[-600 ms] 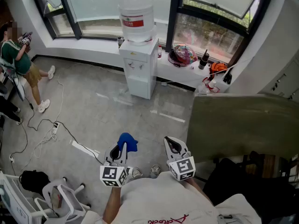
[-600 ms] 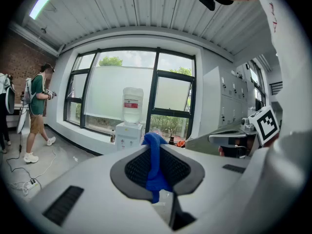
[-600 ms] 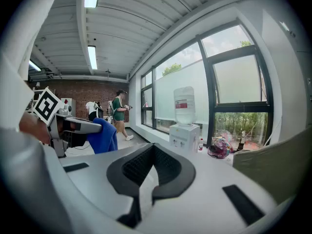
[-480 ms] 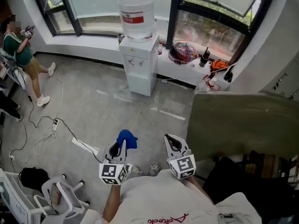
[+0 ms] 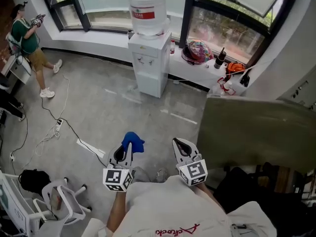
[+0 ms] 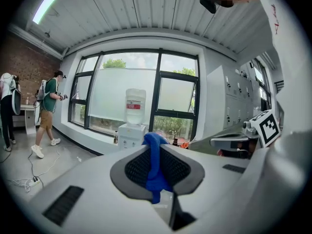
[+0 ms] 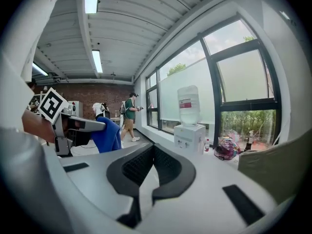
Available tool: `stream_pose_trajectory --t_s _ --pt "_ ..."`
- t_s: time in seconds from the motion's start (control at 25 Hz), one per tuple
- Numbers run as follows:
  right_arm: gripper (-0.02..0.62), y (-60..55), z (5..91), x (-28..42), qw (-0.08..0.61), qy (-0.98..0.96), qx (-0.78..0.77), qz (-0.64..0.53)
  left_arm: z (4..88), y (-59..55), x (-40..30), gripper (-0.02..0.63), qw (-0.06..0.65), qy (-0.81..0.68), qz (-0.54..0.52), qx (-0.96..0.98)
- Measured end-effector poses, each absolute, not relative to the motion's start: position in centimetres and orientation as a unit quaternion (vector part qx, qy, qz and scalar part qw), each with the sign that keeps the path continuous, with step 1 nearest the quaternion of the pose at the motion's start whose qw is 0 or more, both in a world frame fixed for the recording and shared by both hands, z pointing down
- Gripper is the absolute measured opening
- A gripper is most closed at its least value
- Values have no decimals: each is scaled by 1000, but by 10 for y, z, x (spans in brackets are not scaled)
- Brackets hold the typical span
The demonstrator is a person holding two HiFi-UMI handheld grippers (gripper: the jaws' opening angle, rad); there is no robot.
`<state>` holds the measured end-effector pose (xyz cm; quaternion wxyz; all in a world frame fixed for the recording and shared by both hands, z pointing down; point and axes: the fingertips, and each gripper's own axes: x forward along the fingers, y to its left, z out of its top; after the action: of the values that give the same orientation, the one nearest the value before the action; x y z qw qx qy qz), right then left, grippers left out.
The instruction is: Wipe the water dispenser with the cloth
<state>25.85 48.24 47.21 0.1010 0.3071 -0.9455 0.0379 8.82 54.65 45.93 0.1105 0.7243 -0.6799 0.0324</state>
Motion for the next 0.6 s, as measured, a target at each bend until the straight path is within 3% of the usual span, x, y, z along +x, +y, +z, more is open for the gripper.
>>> stream_pose_trajectory --t_s 0.6 --pt "15 425 485 236 107 -947 300 36 474 476 59 51 114 -683 28 721"
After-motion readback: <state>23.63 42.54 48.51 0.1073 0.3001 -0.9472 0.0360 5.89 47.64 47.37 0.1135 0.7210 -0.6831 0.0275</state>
